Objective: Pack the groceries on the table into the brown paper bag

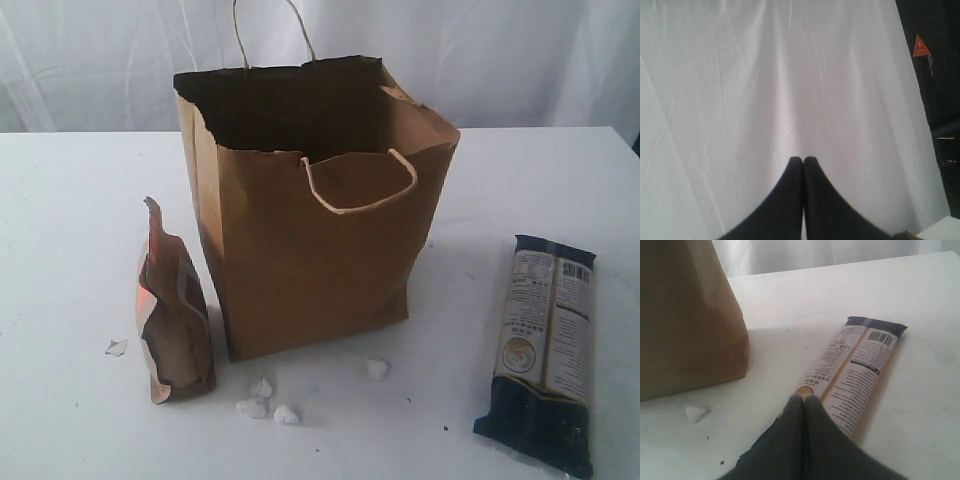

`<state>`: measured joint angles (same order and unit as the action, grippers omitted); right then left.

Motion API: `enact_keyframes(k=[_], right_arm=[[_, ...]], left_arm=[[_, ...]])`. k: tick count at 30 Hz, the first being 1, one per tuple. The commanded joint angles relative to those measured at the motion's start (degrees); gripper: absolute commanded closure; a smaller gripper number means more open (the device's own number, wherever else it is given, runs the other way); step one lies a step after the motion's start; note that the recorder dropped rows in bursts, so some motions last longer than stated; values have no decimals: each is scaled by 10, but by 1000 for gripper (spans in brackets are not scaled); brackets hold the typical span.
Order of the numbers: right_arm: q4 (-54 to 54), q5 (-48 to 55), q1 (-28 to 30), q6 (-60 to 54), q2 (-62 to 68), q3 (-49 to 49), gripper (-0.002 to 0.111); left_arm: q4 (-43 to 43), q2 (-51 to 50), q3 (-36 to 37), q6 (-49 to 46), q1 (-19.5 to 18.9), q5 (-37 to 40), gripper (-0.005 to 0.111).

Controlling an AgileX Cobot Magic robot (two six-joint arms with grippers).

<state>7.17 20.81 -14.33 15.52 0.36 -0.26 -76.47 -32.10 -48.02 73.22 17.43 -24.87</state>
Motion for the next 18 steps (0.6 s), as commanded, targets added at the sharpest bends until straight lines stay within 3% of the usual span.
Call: enact_keyframes(k=[1, 4, 7, 9, 13, 18], right_arm=[[1, -7, 3, 2, -4, 3, 108], [1, -7, 3, 2, -4, 3, 108], [1, -7, 3, 2, -4, 3, 108], [1, -7, 3, 2, -4, 3, 108], [1, -7, 3, 2, -4, 3, 108], [1, -7, 3, 2, -4, 3, 108]], left_arm=[[-11, -26, -32, 3, -1, -1, 107], [38, -34, -27, -2, -1, 11, 107], [296, -39, -1, -111, -1, 73, 107], [410, -39, 14, -233, -1, 132, 107], [539, -39, 23, -400, -1, 332, 107], [634, -39, 23, -427, 11, 535, 107]])
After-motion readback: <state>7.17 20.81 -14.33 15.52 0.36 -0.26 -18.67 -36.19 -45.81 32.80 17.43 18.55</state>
